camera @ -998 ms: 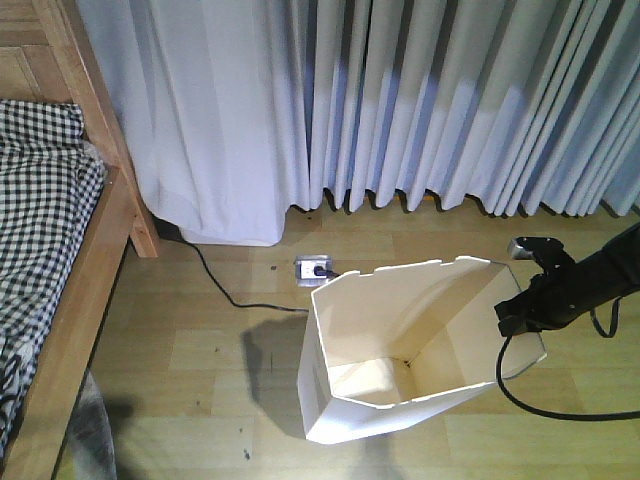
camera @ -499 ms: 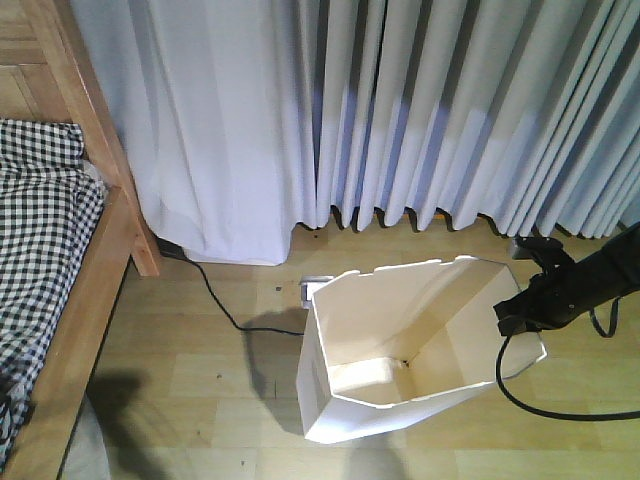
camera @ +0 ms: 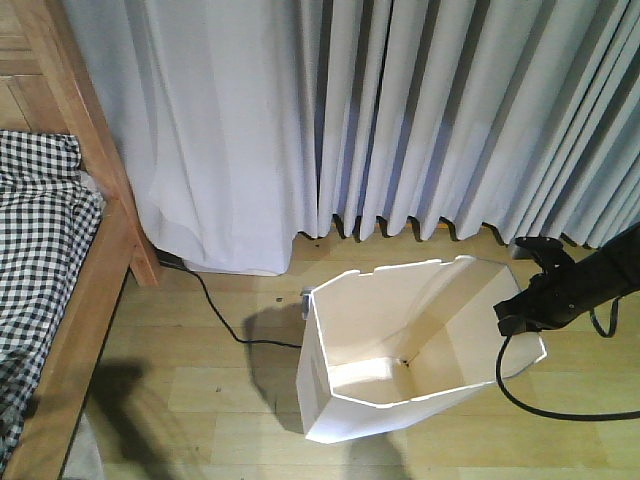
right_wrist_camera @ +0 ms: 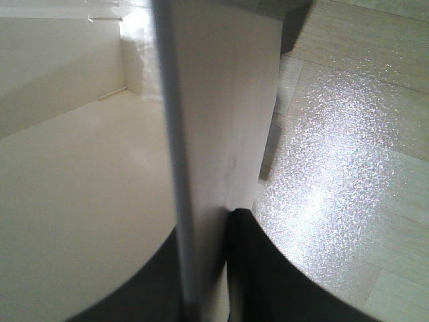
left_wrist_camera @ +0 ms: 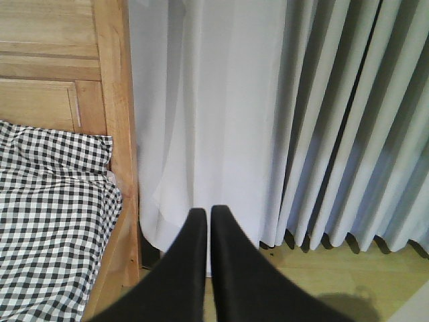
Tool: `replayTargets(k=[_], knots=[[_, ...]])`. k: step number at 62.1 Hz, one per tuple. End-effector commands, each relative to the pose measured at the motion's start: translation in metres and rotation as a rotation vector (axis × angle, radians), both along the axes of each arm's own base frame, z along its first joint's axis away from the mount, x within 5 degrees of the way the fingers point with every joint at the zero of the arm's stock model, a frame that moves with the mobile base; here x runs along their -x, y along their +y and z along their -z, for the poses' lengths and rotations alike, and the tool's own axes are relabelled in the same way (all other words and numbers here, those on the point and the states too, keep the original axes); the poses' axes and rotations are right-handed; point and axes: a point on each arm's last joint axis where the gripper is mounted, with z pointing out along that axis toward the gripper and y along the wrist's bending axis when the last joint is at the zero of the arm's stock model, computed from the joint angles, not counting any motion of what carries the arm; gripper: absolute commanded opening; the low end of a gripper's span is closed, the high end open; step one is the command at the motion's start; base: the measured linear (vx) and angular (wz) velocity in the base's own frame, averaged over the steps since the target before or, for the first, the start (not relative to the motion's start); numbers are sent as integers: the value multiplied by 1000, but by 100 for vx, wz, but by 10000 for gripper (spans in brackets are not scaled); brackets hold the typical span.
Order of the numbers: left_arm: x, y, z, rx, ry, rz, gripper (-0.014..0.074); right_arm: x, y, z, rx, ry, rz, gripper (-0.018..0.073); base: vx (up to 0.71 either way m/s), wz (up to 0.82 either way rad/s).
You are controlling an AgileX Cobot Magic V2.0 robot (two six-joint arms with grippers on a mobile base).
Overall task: Move trash bin to bedside with robot
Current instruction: 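Drive up to the curtains beside the bed with the bin held, then lower the bin onto the floor beside the bed with the right gripper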
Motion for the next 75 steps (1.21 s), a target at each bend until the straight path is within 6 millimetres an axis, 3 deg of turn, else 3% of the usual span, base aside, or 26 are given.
replayTargets(k=[1, 25, 40, 52, 75], knots=[[0, 0, -3, 10, -71, -4, -6, -9, 7, -35, -128, -33, 23, -5, 3, -2], [0, 0, -3, 10, -71, -4, -6, -10, 7, -35, -121, -38, 26, -5, 0, -1], [0, 0, -3, 10, -71, -4, -6, -19, 4, -33, -97, -88, 137, -5, 0, 0], [0, 0, -3, 10, -71, -4, -6, -26, 0, -12, -79, -76, 159, -5, 0, 0], [0, 0, -3, 10, -71, -4, -6, -60, -9, 59, -85, -63, 211, -5, 0, 0]])
